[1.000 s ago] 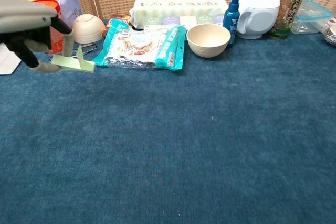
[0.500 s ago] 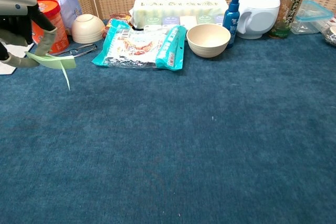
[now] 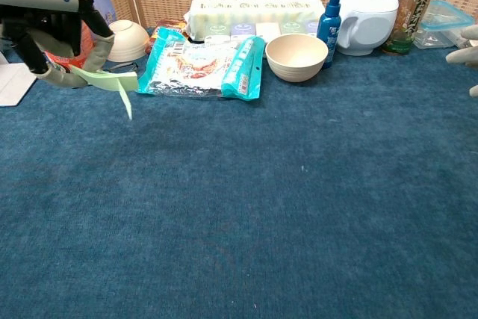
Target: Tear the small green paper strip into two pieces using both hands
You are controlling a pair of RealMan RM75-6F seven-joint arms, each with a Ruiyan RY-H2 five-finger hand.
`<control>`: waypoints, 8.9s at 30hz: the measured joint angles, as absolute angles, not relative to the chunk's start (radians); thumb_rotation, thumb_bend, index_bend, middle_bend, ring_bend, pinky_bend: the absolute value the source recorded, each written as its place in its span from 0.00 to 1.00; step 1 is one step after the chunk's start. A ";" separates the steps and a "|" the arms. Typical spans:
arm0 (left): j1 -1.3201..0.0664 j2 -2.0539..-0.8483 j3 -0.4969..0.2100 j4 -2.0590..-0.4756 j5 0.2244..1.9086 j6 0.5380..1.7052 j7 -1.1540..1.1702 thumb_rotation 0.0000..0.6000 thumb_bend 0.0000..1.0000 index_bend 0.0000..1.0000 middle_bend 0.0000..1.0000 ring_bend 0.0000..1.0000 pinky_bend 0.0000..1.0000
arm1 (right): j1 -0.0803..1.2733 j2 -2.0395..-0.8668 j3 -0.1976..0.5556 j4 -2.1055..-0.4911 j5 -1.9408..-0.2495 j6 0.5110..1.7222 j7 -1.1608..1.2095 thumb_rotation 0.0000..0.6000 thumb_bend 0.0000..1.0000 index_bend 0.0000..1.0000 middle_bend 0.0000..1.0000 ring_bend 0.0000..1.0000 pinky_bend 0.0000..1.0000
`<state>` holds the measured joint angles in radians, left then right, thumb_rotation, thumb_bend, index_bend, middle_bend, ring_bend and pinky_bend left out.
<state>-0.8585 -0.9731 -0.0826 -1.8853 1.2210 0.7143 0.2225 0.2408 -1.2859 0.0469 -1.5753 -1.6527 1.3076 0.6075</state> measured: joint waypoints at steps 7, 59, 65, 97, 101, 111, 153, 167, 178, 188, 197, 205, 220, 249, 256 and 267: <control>-0.932 -0.983 -0.114 -1.863 1.135 0.628 0.213 1.00 0.35 0.66 1.00 1.00 1.00 | 0.258 -1.304 0.049 -1.568 -1.645 1.310 0.652 1.00 0.50 0.03 0.20 0.16 0.29; -1.466 -1.122 0.007 -1.779 0.497 0.487 0.298 1.00 0.35 0.67 1.00 1.00 1.00 | 0.467 -1.682 0.106 -1.329 -1.700 1.363 0.581 1.00 0.43 0.42 0.90 0.92 0.91; -1.491 -1.128 0.022 -1.779 0.472 0.489 0.285 1.00 0.35 0.67 1.00 1.00 1.00 | 0.487 -1.715 0.113 -1.310 -1.687 1.351 0.539 1.00 0.43 0.39 0.90 0.92 0.91; -1.545 -1.148 0.065 -1.754 0.456 0.487 0.221 1.00 0.35 0.67 1.00 1.00 1.00 | 0.565 -1.783 0.093 -1.312 -1.688 1.322 0.467 1.00 0.44 0.36 0.90 0.92 0.91; -1.544 -1.150 0.070 -1.753 0.460 0.485 0.214 1.00 0.35 0.67 1.00 1.00 1.00 | 0.568 -1.780 0.093 -1.315 -1.682 1.320 0.464 1.00 0.44 0.34 0.90 0.92 0.91; -1.552 -1.157 0.079 -1.740 0.466 0.476 0.203 1.00 0.35 0.67 1.00 1.00 1.00 | 0.577 -1.780 0.092 -1.326 -1.676 1.318 0.454 1.00 0.44 0.35 0.90 0.92 0.91; -1.555 -1.159 0.091 -1.722 0.513 0.446 0.134 1.00 0.35 0.67 1.00 1.00 1.00 | 0.605 -1.805 0.095 -1.300 -1.652 1.308 0.458 1.00 0.43 0.49 0.91 0.93 0.91; -1.560 -1.170 0.092 -1.712 0.520 0.443 0.123 1.00 0.35 0.67 1.00 1.00 1.00 | 0.612 -1.821 0.102 -1.290 -1.640 1.305 0.465 1.00 0.43 0.56 0.92 0.94 0.91; -1.565 -1.171 0.096 -1.714 0.524 0.445 0.117 1.00 0.35 0.67 1.00 1.00 1.00 | 0.611 -1.819 0.103 -1.291 -1.635 1.310 0.469 1.00 0.44 0.64 0.93 0.94 0.91; -1.562 -1.172 0.110 -1.714 0.525 0.461 0.120 1.00 0.35 0.67 1.00 1.00 1.00 | 0.608 -1.814 0.100 -1.294 -1.628 1.309 0.475 1.00 0.46 0.73 0.94 0.95 0.92; -1.546 -1.171 0.118 -1.714 0.532 0.472 0.121 1.00 0.35 0.68 1.00 1.00 1.00 | 0.600 -1.797 0.094 -1.306 -1.625 1.312 0.472 1.00 0.47 0.77 0.95 0.96 0.92; -1.518 -1.156 0.125 -1.716 0.546 0.473 0.112 1.00 0.35 0.68 1.00 1.00 1.00 | 0.591 -1.782 0.091 -1.313 -1.624 1.320 0.467 1.00 0.48 0.78 0.95 0.96 0.92; -1.418 -1.106 0.139 -1.726 0.627 0.524 0.105 1.00 0.35 0.67 1.00 1.00 1.00 | 0.582 -1.713 0.068 -1.316 -1.617 1.283 0.481 1.00 0.48 0.39 0.70 0.75 0.77; -1.226 -1.068 0.075 -1.809 0.803 0.730 0.169 1.00 0.32 0.22 0.32 0.35 0.50 | 0.559 -1.594 0.069 -1.335 -1.583 1.256 0.489 1.00 0.48 0.04 0.34 0.40 0.43; -1.050 -1.031 0.084 -1.906 0.919 0.961 0.164 1.00 0.32 0.22 0.32 0.35 0.50 | 0.550 -1.549 0.069 -1.328 -1.574 1.250 0.485 1.00 0.48 0.04 0.31 0.37 0.42; -0.687 -0.928 0.194 -1.981 1.187 1.291 0.128 1.00 0.31 0.23 0.32 0.35 0.50 | 0.501 -1.473 0.055 -1.316 -1.542 1.257 0.364 1.00 0.48 0.04 0.25 0.27 0.35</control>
